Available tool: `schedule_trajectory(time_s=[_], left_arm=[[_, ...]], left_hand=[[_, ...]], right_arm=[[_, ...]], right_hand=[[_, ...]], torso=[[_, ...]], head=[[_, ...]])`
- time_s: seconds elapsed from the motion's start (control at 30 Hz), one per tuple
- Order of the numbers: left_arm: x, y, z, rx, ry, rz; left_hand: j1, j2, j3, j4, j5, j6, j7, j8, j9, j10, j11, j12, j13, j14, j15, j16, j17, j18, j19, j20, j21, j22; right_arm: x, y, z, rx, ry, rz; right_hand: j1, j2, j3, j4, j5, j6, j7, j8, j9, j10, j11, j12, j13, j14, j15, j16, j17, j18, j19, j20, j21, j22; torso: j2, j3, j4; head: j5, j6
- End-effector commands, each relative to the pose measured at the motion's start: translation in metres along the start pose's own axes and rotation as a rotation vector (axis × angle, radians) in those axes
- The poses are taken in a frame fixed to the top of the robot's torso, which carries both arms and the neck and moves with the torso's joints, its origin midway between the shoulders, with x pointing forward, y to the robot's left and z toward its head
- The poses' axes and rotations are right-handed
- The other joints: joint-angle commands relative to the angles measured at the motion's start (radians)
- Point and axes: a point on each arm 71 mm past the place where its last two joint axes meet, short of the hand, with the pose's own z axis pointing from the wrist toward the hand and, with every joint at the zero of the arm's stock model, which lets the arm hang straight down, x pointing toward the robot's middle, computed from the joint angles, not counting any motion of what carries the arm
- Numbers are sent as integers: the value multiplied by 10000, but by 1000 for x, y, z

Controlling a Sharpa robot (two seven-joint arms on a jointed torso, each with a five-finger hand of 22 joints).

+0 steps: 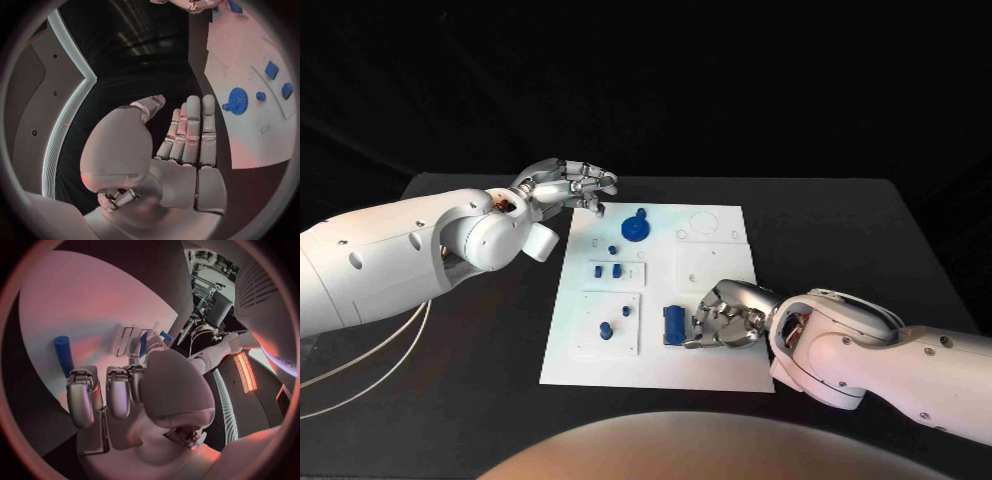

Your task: Assemble the parts on the task board

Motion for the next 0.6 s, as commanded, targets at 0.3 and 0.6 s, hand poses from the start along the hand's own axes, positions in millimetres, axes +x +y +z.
schedule_trajectory(time_s=[0.3, 0.6], left_arm=[[1, -1, 0, 46, 131, -68], [1, -1, 0, 41, 122, -65]], left_hand=[[-39, 20, -3, 32, 49, -70, 193, 47, -11, -87, -17, 72, -14, -85, 14, -28, 11, 112, -37, 59, -44, -18], [-39, 20, -3, 32, 49, -70, 193, 47, -11, -87, -17, 72, -14, -85, 14, -28, 11, 112, -37, 59, -44, -18]], right_arm=[[2, 2, -1, -222, 223, -131], [-2, 8, -6, -701, -380, 430]], right_hand=[[-135, -96, -54, 114, -112, 69, -41, 69, 94, 419, -44, 24, 1598, 1007, -61, 56, 2471, -65, 1063, -52, 44, 2627], [-705, -81, -178, 132, -165, 109, -32, 102, 239, 437, -32, 45, 1624, 1008, -49, 57, 2477, -65, 1063, -38, 44, 2627]], torso=[[7, -2, 1], [16, 0, -5]], head=[[14, 1], [16, 1]])
